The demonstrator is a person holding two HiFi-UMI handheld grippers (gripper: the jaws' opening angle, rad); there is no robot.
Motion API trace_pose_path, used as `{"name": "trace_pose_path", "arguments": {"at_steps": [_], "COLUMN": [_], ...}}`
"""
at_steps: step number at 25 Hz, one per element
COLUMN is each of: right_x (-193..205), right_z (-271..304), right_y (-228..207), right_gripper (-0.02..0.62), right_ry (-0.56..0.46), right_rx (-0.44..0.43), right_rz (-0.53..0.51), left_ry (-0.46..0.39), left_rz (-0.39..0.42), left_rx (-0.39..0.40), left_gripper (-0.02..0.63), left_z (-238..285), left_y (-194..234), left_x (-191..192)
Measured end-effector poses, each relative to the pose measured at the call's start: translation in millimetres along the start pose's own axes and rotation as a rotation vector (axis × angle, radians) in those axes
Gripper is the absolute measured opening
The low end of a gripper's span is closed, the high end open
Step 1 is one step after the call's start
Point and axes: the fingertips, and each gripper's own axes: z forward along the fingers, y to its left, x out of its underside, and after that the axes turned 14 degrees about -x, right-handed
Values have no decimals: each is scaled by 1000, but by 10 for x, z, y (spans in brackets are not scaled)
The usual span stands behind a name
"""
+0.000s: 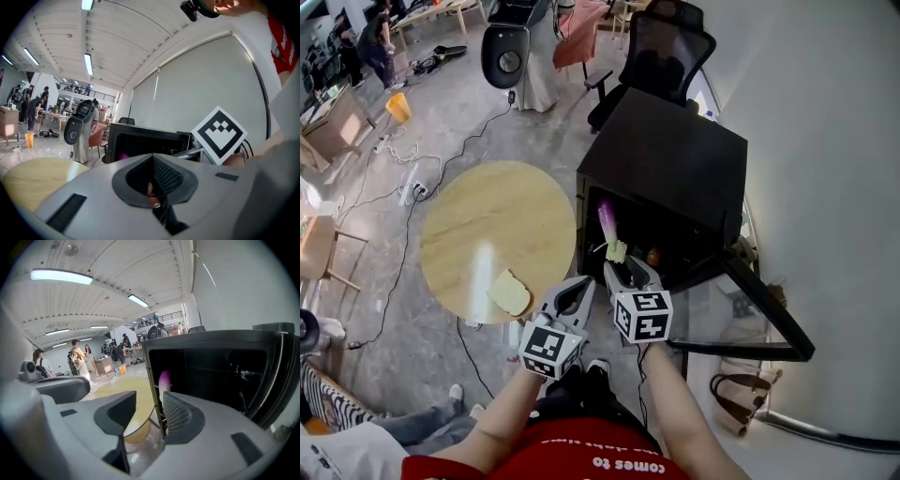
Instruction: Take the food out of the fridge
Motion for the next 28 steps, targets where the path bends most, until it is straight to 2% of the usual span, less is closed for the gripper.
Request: {"name": "trace_pose_path", "arguments": {"at_steps": [7,10,13,20,28], "right_x": [-59,-22,3,-28,60], "right_z": [481,648,784,1037,1219], "right_y": [-245,-387,-505,-683,-806], "right_gripper": [166,206,225,225,225], "right_ry": [80,129,168,189,227], "right_rx": [61,100,127,167,171], "right_rz": [-62,-74,-67,-48,13], "left_ry": [12,24,38,56,57], "left_rz": [-22,-33,-39,-49,-50], "left_rx": [-41,-58,-69,-91,-103], "left_gripper": [6,6,8,7,8], "left_z": [134,168,186,238,268], "left_y": [294,385,452,610,712], "left_x": [41,93,143,180,171]}}
